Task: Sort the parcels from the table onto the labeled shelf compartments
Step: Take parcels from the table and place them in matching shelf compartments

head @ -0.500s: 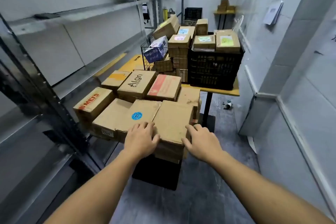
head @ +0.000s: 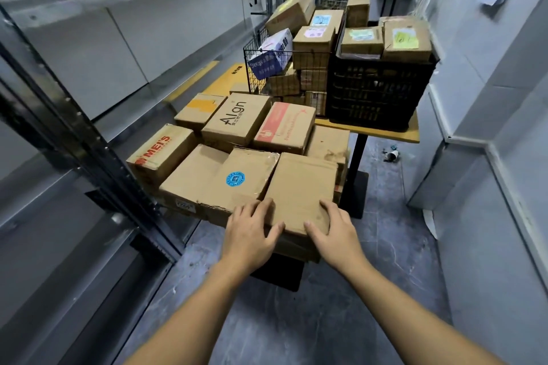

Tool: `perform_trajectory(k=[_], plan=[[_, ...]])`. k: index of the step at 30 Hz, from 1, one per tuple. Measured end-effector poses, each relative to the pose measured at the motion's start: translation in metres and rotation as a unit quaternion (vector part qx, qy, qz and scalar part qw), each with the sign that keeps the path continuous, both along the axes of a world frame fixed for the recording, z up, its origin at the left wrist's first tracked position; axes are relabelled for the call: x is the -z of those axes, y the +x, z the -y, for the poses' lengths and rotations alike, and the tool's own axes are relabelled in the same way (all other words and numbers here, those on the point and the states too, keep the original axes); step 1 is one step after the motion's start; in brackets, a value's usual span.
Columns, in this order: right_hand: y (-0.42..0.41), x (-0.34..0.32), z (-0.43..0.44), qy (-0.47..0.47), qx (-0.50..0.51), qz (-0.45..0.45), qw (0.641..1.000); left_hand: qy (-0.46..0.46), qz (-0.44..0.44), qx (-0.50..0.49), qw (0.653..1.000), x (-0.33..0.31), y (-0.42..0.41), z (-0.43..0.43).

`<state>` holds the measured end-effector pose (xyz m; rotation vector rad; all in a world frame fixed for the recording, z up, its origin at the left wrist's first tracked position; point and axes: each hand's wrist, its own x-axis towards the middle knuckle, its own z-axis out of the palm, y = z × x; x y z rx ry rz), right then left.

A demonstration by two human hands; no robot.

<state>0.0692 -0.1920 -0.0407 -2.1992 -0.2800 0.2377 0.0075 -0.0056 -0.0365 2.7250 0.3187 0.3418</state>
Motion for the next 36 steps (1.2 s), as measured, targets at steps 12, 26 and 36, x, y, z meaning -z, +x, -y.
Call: perform_trajectory(k=[12,26,36], plan=[[-0.027,0.004,0.063,0.217,0.044,-0.042,0.974,-0.431,0.218,-0.025,0.875,-0.018,-0.050,0.062],[-0.054,-0.001,0.141,0.266,-0.045,-0.006,0.963,-0.533,0.144,-0.034,0.833,-0.015,-0.076,0.132],[-0.069,-0.021,0.167,0.182,-0.090,-0.046,0.978,-0.395,0.190,-0.087,0.895,-0.008,-0.096,0.175]])
